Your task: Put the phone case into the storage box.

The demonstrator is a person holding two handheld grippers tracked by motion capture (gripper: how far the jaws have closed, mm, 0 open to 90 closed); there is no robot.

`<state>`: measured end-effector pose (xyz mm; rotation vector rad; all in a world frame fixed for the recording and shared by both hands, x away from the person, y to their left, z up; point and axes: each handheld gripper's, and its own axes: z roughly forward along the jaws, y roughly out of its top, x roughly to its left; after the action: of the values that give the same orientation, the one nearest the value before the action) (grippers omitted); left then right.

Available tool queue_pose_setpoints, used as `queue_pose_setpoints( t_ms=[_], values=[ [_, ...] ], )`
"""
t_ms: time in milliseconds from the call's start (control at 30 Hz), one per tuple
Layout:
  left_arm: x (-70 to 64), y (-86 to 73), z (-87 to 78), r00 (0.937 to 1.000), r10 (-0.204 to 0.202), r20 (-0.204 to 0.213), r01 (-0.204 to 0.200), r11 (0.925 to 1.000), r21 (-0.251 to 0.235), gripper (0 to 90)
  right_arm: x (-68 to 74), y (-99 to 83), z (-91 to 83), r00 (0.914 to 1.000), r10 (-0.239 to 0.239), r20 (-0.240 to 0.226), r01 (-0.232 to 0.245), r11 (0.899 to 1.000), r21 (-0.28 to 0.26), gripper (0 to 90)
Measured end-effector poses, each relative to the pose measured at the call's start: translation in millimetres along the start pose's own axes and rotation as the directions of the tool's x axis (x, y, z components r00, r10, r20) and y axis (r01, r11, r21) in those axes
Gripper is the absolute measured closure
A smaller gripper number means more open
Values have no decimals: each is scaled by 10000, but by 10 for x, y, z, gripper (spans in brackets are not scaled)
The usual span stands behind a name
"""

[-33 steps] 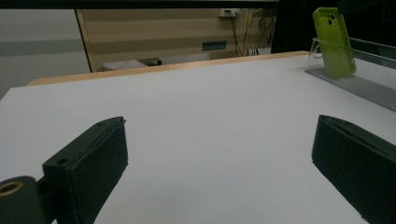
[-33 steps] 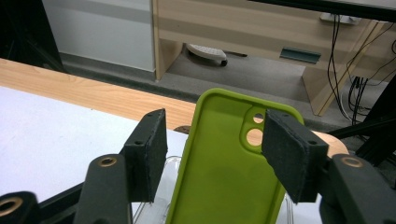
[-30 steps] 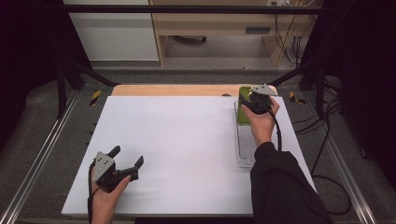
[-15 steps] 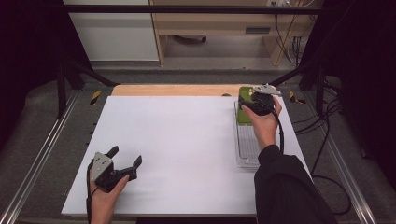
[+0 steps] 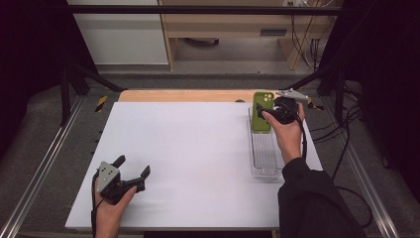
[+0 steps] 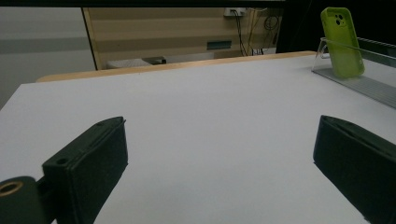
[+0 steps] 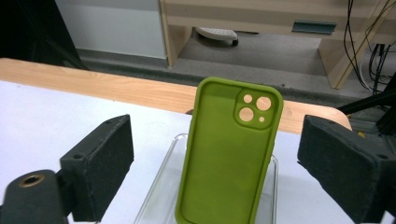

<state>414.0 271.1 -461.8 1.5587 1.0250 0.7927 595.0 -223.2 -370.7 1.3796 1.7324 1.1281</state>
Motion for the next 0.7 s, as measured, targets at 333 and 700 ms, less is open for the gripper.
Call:
queue_pose_setpoints(
  t_ms=[333,700],
  values=[
    [5,0,3,10000,-91,-24,91,9999,48,19,47,6,-52,9993,-150,-331,153,9998,91,67],
    [-2,-3,11,10000,-65,-30,65,9999,96,20,68,30,-117,9990,-131,-426,128,9999,-76,66]
  ],
)
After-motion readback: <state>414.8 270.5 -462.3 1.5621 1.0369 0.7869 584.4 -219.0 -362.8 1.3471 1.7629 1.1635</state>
